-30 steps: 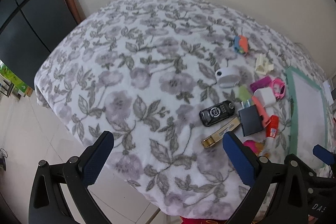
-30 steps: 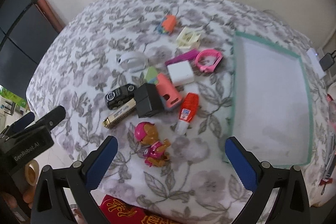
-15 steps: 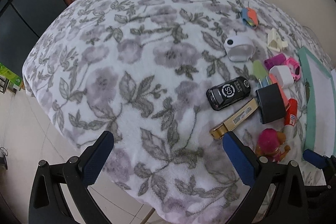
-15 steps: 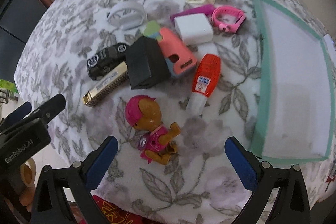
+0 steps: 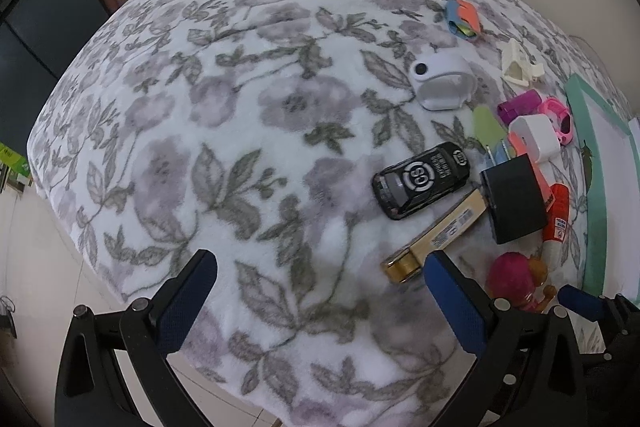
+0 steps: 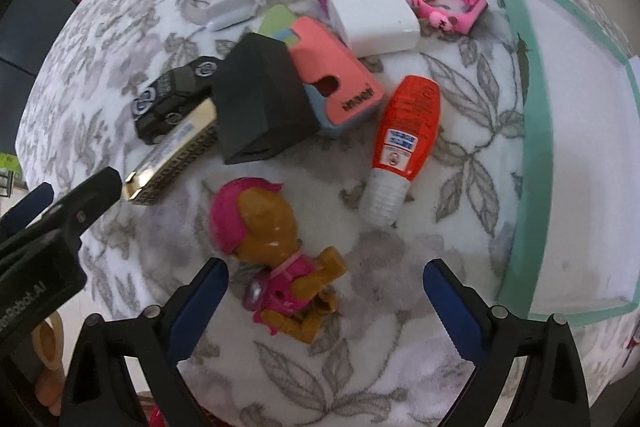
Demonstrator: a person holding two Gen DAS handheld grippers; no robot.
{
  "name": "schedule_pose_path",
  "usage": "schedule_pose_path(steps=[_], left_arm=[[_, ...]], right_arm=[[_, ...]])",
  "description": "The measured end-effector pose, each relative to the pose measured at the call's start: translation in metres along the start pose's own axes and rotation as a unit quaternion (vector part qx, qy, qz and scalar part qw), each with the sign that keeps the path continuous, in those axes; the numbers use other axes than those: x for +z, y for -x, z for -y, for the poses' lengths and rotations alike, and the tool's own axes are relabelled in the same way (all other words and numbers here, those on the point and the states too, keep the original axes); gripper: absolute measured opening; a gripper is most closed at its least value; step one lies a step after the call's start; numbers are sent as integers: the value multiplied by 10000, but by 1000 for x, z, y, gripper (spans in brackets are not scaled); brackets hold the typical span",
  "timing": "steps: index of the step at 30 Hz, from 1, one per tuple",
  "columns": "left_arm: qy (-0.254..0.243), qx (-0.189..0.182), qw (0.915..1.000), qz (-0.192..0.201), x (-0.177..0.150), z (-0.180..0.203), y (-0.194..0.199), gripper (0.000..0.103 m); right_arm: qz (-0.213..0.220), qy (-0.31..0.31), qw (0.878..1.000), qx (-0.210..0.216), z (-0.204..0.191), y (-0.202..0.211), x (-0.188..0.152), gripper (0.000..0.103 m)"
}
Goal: Organize rigid objects
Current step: 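Reach the left tool to the gold harmonica while the right tool reaches the pink toy dog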
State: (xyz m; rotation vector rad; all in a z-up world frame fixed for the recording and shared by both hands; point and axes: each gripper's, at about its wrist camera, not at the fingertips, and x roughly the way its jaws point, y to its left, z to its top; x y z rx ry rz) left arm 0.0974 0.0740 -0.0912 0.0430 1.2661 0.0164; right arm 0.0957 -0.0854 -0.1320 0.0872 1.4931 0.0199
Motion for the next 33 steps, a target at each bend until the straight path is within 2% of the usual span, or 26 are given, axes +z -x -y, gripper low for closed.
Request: schedule_pose_path(steps=[4,10,13,15,19,21,23,28,33], left_arm=[[-244,-28,9997,18,4,15,-3,103],[-556,-103,9984,28,9,37,-6,101],[-744,-148,9971,-4,9,47,-9,89],[-806,-200,9965,-33,8,52,-10,76],[-869,-282,9958,-69,9,57,-14,62],[-943,-309,9950,-82,8,61,-17,48],[-1020,-322,9942,-130,8,67,-21,43],[-1084,-214,9938,-117,8,76,-23,39],[-1150,-118,9932,-112,9,79,-23,37]], right_arm=[[57,-139,9999,64,16,0,3,95],[124,-202,9997,36,28,-3,8,86],[129,-215,9997,22,33,5,4,83],[150,-264,9995,25,33,8,3,79],[173,-290,9994,-23,37,17,2,73],[200,-250,9995,-71,37,18,4,70],[219,-192,9995,-134,32,23,-1,68],[297,134,9986,-408,21,24,0,63],[392,331,9976,-465,13,28,1,58]])
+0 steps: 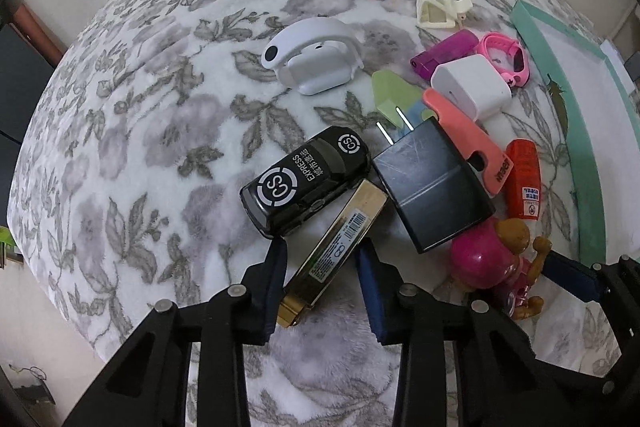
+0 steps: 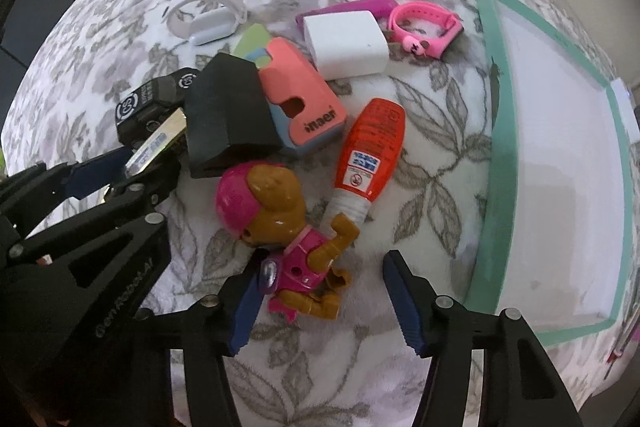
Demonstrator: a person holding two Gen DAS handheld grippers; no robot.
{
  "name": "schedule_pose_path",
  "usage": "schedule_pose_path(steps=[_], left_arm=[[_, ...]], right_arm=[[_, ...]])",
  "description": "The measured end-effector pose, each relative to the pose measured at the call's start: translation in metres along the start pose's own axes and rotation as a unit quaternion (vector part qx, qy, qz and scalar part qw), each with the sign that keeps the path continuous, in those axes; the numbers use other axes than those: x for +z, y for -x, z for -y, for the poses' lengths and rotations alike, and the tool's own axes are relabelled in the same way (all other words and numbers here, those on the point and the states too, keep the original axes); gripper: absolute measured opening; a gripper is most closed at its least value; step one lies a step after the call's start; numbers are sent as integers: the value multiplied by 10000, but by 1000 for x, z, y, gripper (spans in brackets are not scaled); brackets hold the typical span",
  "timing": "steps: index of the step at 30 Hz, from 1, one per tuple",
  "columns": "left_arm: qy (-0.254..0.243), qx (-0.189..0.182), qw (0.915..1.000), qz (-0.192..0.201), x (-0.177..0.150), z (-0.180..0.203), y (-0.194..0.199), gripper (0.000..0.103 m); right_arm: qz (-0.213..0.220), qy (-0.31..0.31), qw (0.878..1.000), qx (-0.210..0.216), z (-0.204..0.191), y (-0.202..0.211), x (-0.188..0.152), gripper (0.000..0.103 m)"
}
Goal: Organize rigid objects
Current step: 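Reach the left tool to the gold harmonica while the right tool reaches the pink toy dog, then close the left tool on the harmonica while the right tool grasps the toy dog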
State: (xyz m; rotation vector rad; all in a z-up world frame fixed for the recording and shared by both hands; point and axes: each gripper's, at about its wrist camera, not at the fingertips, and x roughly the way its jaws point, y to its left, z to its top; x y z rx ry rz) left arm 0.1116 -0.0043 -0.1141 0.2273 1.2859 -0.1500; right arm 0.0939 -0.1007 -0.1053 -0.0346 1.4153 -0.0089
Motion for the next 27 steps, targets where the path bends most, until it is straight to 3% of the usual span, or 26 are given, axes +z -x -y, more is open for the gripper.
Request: schedule_pose_path(steps=[1,3,7,15,20,27], left_arm=[[7,14,10000,-10,0,0,0,37],[55,23,10000,-34,-1,1,2,36],[129,51,9999,-75,0,3,1,35],[114,166,9996,-207,-11,10,9,24],[209,117,9994,-244,-18,7,19,17],[218,196,9994,-178,-22,8,33,16]], right_arm=[[25,46,10000,-9,-8,3,-4,57],[73,172,9998,7,-20,5,-1,43],[127,411,9991,-60,-34,10,-3,42],[29,141,9997,191,-26,21,-10,42],[-8,-26,9991,422,-5,37,-19,42],[-21,-222,9972,715,19,35,-14,42]])
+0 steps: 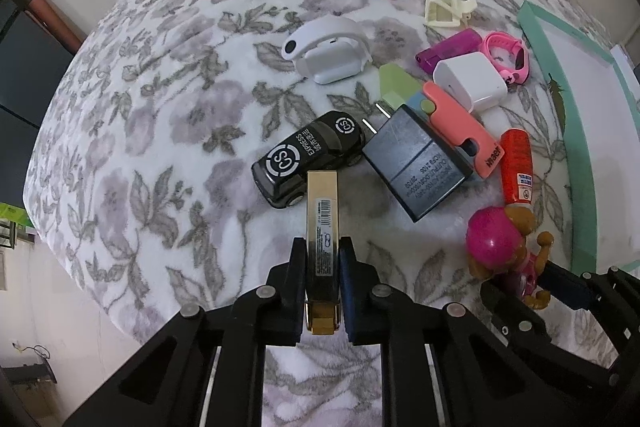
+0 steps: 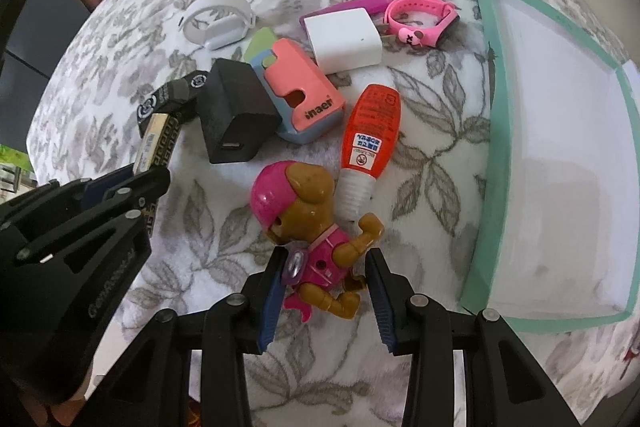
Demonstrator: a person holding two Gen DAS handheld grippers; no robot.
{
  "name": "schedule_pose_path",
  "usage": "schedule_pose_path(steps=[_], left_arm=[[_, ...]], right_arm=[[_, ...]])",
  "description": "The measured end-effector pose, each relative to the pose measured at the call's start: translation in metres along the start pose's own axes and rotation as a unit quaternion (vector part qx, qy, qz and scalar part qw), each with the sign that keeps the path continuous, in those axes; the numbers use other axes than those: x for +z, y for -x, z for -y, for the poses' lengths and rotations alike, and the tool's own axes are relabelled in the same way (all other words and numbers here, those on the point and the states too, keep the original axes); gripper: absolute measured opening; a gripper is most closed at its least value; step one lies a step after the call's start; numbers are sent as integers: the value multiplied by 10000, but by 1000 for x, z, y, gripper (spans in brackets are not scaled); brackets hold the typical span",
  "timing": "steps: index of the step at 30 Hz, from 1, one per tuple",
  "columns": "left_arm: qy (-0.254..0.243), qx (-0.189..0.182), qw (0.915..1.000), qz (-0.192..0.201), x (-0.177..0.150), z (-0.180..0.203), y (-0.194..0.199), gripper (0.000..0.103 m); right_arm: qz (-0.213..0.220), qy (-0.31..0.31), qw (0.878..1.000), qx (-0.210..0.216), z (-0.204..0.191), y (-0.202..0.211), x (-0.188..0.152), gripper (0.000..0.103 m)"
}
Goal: Organize rigid objects
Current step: 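Close the left tool on the harmonica while the right tool grasps the toy dog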
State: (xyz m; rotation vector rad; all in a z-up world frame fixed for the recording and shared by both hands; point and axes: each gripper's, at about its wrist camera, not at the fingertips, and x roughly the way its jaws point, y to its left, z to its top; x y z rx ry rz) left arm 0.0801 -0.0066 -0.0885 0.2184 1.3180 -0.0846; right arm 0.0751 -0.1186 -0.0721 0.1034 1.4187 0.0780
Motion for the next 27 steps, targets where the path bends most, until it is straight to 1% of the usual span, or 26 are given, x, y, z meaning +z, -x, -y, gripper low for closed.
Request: schedule_pose_path(steps=[3,9,13,15,20,23,25,27], left_arm=[[85,-99,9999,-6,-2,-2,8,16],[195,-168,9996,88,-3,-9,23,16],[340,-208,9991,156,0,-17,34,16],[383,-188,9987,269,6,-21,44,16],[454,-197,9969,618,23,-16,80,16],[498,-245,9948,859,37,-6,102,16],[575,-430,9925,992,47,4,117,16],[611,-616,9905,1069,55,18,128,16]], right_arm=[[21,-84,9999,105,6,7,0,42],[156,-176,9995,220,15,23,-1,42],[424,-248,9982,333,22,45,-1,42],[582,-317,9970,402,25,55,-2,42],[1086,-625,9915,357,40,82,-3,42],[1438,-879,9855,186,51,89,-2,42],[1710,-1039,9797,-108,59,94,3,42],[1909,-1259,9731,-288,74,102,-1,42]])
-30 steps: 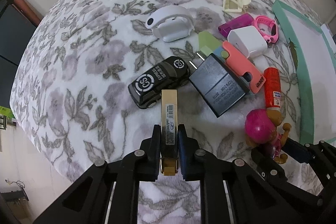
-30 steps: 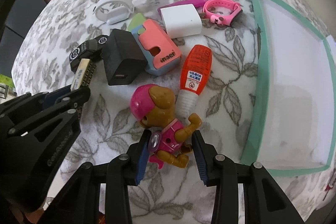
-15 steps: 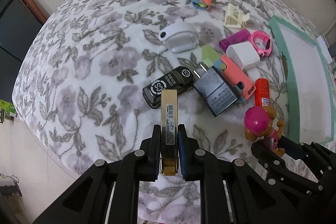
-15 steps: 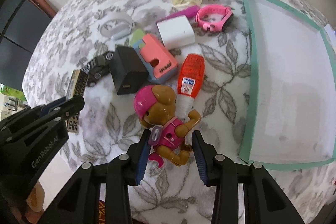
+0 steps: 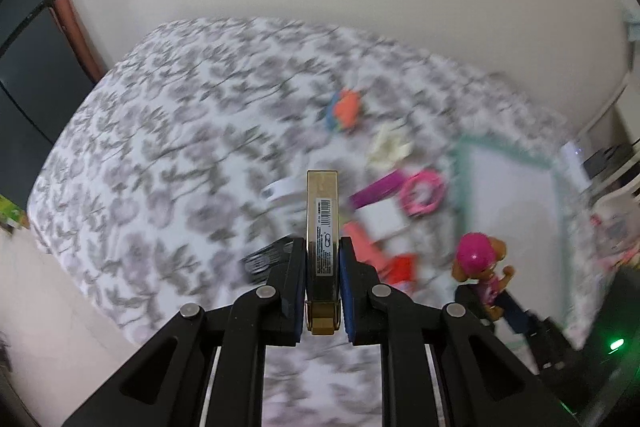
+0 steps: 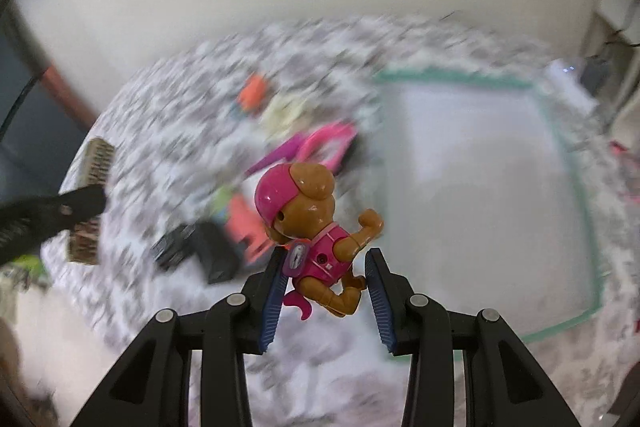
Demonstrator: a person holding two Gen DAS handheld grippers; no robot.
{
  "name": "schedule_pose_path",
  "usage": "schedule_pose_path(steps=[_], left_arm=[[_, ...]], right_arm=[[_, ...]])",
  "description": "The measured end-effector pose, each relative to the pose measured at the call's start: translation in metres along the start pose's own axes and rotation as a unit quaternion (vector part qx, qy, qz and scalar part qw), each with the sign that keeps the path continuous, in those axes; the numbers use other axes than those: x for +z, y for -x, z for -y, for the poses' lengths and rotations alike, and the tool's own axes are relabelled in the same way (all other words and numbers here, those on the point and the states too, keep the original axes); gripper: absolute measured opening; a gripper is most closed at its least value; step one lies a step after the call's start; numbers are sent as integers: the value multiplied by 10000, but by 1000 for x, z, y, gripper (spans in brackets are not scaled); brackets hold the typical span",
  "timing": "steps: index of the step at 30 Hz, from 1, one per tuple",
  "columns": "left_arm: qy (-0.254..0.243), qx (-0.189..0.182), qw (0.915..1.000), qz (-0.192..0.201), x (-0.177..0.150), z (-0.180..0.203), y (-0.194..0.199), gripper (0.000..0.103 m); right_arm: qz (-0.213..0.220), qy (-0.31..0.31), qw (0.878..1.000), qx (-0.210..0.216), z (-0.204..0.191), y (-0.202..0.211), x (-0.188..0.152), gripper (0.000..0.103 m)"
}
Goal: Organize rigid objects
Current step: 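Close the left tool on the harmonica while the right tool grasps the toy dog, then carry both items into the white tray and open both tools to release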
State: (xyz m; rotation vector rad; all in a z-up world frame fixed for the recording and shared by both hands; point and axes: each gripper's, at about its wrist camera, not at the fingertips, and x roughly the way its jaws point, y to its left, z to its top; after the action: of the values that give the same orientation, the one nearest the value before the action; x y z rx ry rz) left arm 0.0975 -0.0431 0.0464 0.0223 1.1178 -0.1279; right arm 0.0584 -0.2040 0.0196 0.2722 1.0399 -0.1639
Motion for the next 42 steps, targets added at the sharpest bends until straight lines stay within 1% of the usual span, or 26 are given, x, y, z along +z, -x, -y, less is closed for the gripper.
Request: schedule_pose_path(steps=[1,5,7,9,11,14,17,19,23,26,29,33,37,40,42], left_arm=[[-14,-104,9999,29,5,12,4,16],[-70,-323,9994,65,14,51,7,16],[-89,-455,9989,54,17,71,5,16],[-91,-510,9987,16,16,88,3,16],[-129,-602,9981,-11,15,106,-2,16],[-251,-612,9978,25,12,132,-11,16],[-315,-734,9968,34,8,154,-22,16],[-448,-670,9967,30,8,169,-31,16],[-542,-656,9963,97,10,184,-43,16],[-603,-625,9960,194,7,187,-57,16],[-651,-572,9962,88,3,188,-75,16],[-788,-628,9949,10,-5,192,-89,16],[-850,-763,9931,-259,-14,194,-106,16],[-1003,-636,9921,-405,-21,197,-118,16],[-1030,-621,9908,-617,-27,197,-130,16]], right_arm=[[84,-153,9998,-84,10,3,1,42],[270,-644,9966,-435,49,4,4,42],[326,-943,9933,-578,68,2,4,42],[426,-1107,9897,-801,82,2,4,42],[542,-1304,9855,-937,98,3,4,42],[582,-1577,9808,-994,118,-3,6,42],[510,-1842,9754,-1095,135,-14,5,42],[470,-1928,9728,-1198,144,-18,4,42],[413,-1989,9703,-1311,152,-28,3,42],[436,-1961,9701,-1362,156,-33,4,42],[345,-1994,9691,-1412,161,-39,2,42],[151,-2018,9691,-1409,165,-48,-2,42],[-100,-2035,9678,-1479,168,-56,-7,42],[-309,-2038,9663,-1540,170,-63,-12,42],[-409,-2057,9654,-1551,171,-67,-15,42]])
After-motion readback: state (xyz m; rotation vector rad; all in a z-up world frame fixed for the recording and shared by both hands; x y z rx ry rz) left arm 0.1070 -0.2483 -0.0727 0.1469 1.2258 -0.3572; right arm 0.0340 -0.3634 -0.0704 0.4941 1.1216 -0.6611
